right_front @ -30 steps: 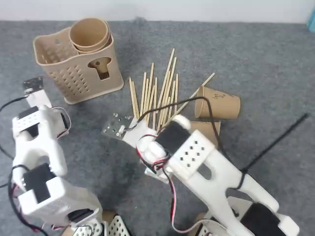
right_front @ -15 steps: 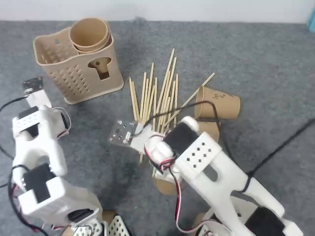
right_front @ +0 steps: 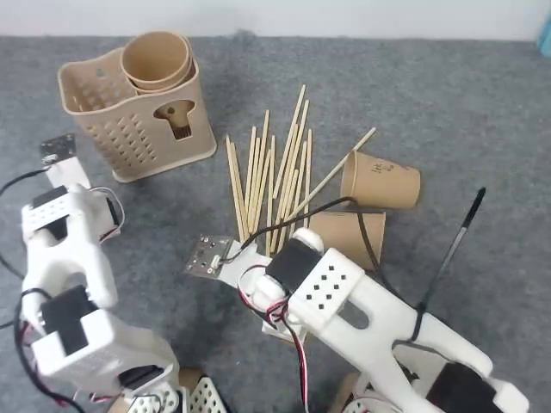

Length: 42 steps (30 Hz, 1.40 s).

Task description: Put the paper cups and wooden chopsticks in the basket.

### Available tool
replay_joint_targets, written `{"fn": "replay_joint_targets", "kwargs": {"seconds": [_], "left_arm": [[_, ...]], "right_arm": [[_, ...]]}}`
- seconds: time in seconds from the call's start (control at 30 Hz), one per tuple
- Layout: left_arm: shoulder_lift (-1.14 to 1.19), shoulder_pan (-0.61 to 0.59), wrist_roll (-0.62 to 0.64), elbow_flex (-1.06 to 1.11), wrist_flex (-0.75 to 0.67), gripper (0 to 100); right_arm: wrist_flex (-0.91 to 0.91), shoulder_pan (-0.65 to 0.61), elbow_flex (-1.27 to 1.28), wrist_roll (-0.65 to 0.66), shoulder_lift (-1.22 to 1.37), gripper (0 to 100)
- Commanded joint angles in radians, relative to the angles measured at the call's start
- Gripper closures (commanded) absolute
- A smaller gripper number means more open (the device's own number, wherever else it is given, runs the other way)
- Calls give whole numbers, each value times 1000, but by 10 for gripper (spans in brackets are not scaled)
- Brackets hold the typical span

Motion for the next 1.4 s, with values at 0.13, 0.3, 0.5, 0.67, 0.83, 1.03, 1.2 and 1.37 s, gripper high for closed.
{"fn": "replay_joint_targets", "kwargs": {"seconds": [0.13,0.3,0.5,0.67,0.83,1.03,1.2,1.37], "left_arm": [[-6,2,11,-35,-20,988],[-6,2,11,-35,-20,988],[-6,2,11,-35,-20,988],[-6,3,11,-35,-21,988],[-6,3,11,-35,-21,988],[-6,3,11,-35,-21,988],[-6,3,11,-35,-21,988],[-6,3,11,-35,-21,988]], "right_arm": [[125,-8,-287,-58,-21,758],[120,-1,-313,-97,-59,756],[119,156,-284,-95,-64,756],[71,196,-138,-94,-65,756],[-58,199,15,-92,-64,756],[-171,199,120,-97,-64,757],[-243,199,193,-92,-64,827],[-249,199,195,-92,-74,981]]}}
